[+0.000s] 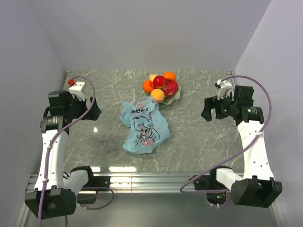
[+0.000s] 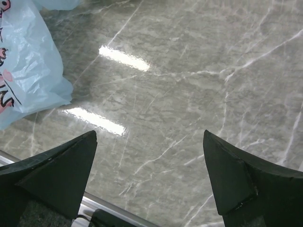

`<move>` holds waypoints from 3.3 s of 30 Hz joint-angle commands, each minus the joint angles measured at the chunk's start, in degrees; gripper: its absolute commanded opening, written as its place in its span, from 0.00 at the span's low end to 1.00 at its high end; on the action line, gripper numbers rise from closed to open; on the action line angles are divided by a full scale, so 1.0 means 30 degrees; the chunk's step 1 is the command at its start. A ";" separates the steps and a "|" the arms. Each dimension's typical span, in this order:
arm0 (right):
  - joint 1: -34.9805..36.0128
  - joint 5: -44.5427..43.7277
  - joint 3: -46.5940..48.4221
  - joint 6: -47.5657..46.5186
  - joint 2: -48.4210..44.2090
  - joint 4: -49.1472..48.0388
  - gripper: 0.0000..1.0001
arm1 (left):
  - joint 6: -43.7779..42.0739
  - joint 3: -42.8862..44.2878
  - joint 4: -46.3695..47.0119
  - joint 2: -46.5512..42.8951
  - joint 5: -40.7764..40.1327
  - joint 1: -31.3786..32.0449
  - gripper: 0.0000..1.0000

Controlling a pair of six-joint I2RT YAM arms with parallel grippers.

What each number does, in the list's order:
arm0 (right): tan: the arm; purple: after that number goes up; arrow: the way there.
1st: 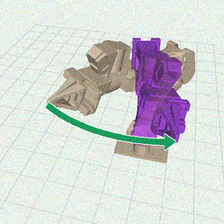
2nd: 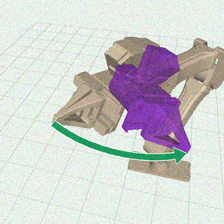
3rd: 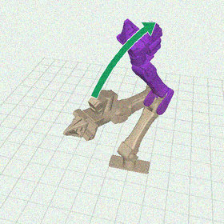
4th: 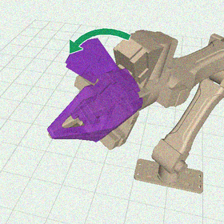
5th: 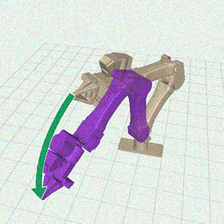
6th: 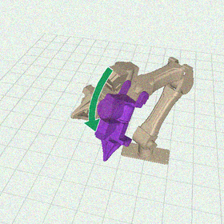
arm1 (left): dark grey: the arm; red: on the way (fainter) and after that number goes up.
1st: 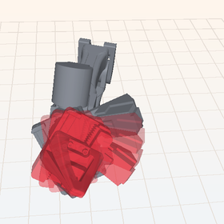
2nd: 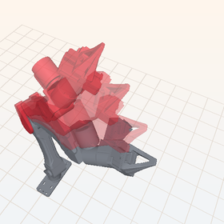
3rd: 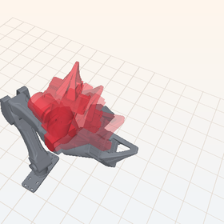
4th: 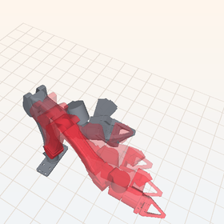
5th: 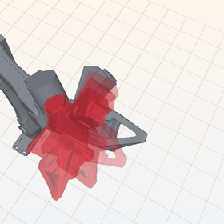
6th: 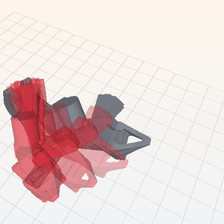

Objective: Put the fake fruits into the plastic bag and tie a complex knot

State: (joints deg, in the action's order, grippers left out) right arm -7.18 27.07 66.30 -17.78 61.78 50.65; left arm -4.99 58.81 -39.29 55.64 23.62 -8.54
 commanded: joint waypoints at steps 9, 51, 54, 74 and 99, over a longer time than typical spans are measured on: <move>1.0439 -0.5005 -0.0657 0.0330 0.0058 -0.3641 1.00 | -0.0862 -0.1904 0.3803 0.0381 0.4693 0.0032 0.99; 1.4466 0.9776 0.6410 1.1315 1.0373 -1.0665 0.00 | 0.6820 -0.3869 1.0134 0.0148 1.2576 -0.2897 0.99; 1.3967 1.2797 0.4714 1.3626 1.0199 -1.3995 0.00 | 0.7143 -0.4016 1.0604 -0.0350 1.2605 -0.2926 1.00; 1.7270 -0.1131 -0.0936 -0.2326 0.1795 -1.3800 0.00 | 1.2324 -0.0530 1.2948 -0.0352 1.1375 -0.2926 0.99; 2.2842 -0.6008 -1.8702 -2.3542 0.1757 -4.5735 0.00 | 1.0048 0.1081 0.9408 0.2253 1.3077 0.0933 0.99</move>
State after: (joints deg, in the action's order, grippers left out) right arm 60.62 5.30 11.09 -82.37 65.60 -69.06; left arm 30.22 59.31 -7.55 61.78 61.69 -11.07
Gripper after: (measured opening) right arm 0.005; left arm 0.994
